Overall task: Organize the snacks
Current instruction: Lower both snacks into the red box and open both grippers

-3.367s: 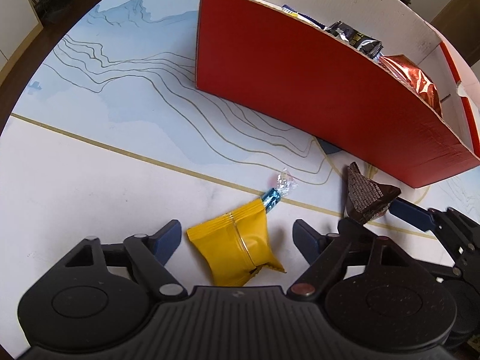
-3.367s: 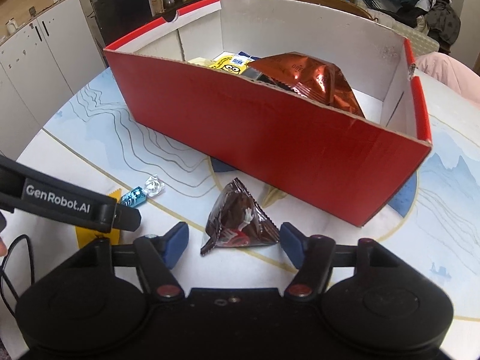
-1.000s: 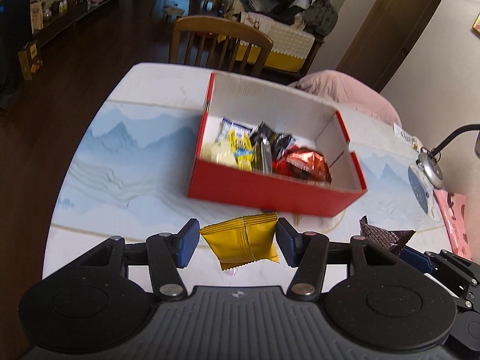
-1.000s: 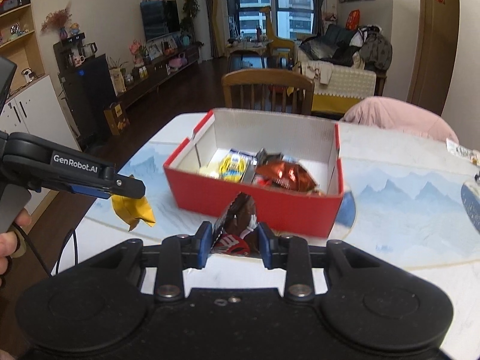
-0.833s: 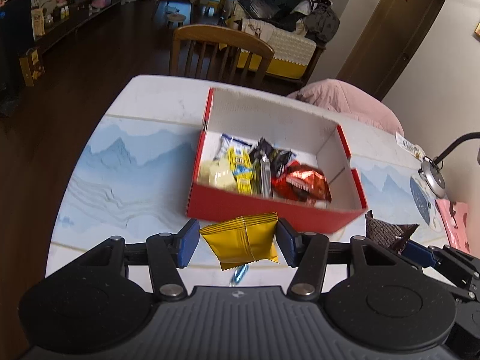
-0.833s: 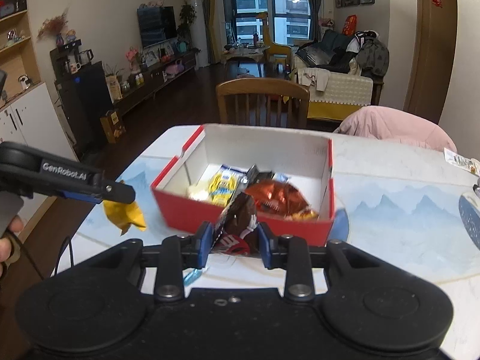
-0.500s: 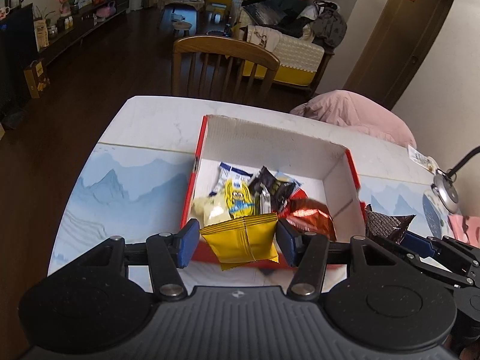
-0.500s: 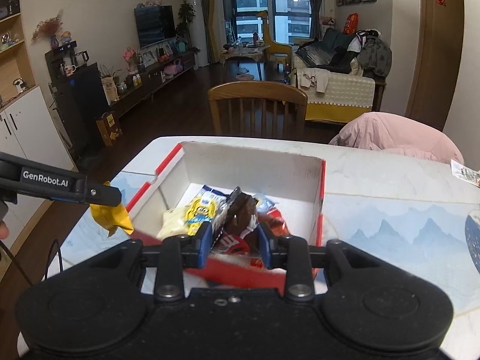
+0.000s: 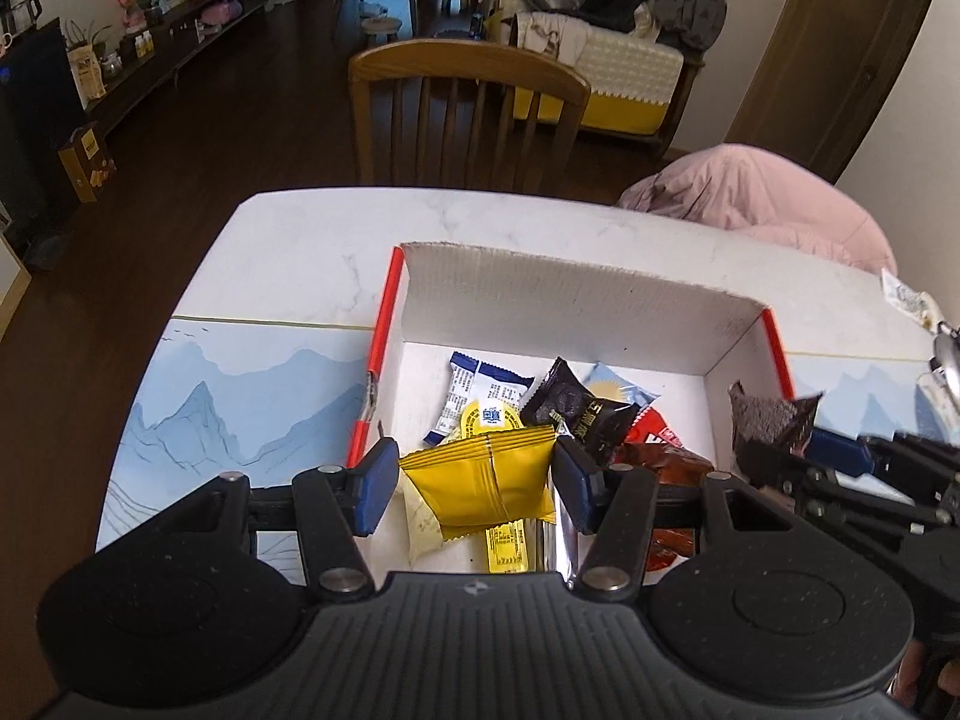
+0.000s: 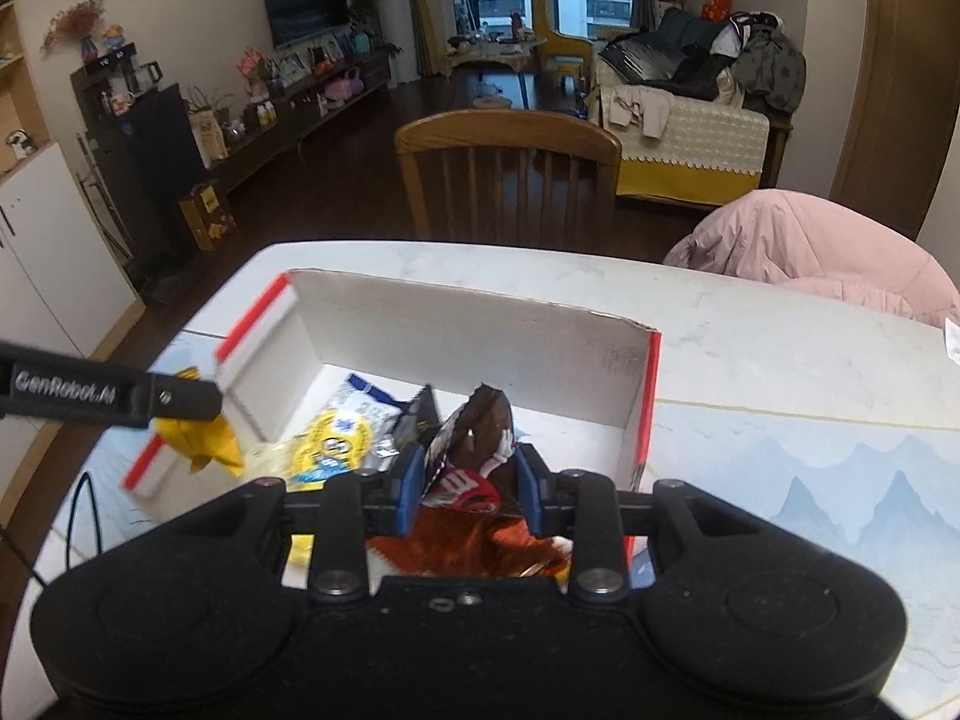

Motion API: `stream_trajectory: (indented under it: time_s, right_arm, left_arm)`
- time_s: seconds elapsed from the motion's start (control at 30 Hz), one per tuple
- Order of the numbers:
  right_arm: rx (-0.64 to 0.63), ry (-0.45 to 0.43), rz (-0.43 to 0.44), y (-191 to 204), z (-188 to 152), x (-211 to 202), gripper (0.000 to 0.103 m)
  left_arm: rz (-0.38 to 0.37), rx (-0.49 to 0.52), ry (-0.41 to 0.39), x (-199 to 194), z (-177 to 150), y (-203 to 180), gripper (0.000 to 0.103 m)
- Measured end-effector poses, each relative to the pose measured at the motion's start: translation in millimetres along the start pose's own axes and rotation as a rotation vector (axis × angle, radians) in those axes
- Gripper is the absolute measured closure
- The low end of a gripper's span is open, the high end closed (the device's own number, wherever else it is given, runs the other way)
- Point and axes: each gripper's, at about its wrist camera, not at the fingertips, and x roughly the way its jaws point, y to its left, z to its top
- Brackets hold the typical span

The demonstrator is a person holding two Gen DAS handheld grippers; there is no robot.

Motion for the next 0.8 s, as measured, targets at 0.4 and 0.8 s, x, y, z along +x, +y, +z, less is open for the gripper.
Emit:
stream_trajectory:
  time_s: [0.4,0.8]
  right_arm:
    - [0.004,0.067,-0.025,-16,7,54,0.072]
    - [-0.027,0.119,-0.004,-10,0,76,0.072]
  left_arm:
    - [0.053,0.053,0.065,46,2,-19,0.048]
    - [0.084,0.081,0.112,77,3,-24,0.048]
